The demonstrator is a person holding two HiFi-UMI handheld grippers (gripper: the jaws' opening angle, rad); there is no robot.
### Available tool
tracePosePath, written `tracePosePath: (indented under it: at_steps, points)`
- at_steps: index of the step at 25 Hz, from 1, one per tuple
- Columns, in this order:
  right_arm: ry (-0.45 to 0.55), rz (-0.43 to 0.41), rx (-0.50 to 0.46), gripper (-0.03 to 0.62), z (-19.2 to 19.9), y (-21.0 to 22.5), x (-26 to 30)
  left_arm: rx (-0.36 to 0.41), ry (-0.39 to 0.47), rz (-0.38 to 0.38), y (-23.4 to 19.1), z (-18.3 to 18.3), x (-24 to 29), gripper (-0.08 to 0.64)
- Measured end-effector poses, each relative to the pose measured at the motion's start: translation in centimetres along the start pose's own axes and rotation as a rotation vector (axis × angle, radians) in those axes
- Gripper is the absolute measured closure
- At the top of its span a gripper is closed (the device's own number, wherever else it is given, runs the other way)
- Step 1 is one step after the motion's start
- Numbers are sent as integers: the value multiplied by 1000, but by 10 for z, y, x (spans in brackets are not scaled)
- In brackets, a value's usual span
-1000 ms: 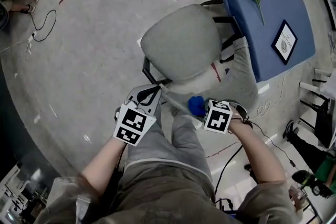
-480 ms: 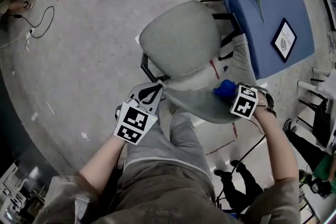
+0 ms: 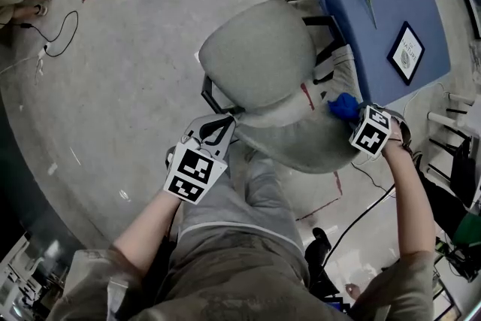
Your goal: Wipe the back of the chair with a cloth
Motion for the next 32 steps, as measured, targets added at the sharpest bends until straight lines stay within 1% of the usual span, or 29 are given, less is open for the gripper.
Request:
tracePosePath:
  at_steps: [2,6,8,11,14,15,18,21,24,25,26,28,29,32]
  points:
    - [22,-49,-10,508,-6,-24,-9,2,-3,3,0,-1,1,543]
    - [53,-108,-89,508,-28,-81,-30,15,-9,11,1,-7,2,543]
    - [86,-138,-76,508,-47,-104,-40,25,-8,14,0,-12,2,543]
    - [149,-163,-65,509,-73,-124,-52,41,-5,20,1,-20,3,543]
    - [256,-235,-48,509,-100,-140,-62,59,-8,25,1,-26,3,543]
    - [286,-248,-59,509,-107,-146,-65,63,-11,27,2,-26,3,543]
    - [335,-237,-121,509,-116,-158,-66,70,-21,27,2,-27,3,543]
    - [382,-246,-167,509,-100,-152,-65,77,-27,29,2,-27,4,543]
    - [389,-278,-130,508,-78,-136,-65,85,-33,34,4,-27,2,543]
    - [364,-269,-126,508,-70,-129,-64,86,-35,35,5,-27,1,543]
    - [321,-241,-138,508,-60,-122,-62,87,-35,35,6,-27,0,543]
    - [227,-160,-157,508,-36,-103,-51,93,-35,36,7,-30,-2,543]
    - [202,-130,-129,509,-25,-91,-46,99,-38,35,7,-31,-3,543]
    - [185,-64,41,509,0,-55,-39,119,-51,36,10,-36,-4,543]
Point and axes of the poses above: the fingertips, and each gripper's own axes: x forward along the fingers, y to its right, z out of its underside, the point moved 8 cm from there along -x, backward along the fingers, and after that the axes turned 12 degrees about z, right-handed, at the moved point
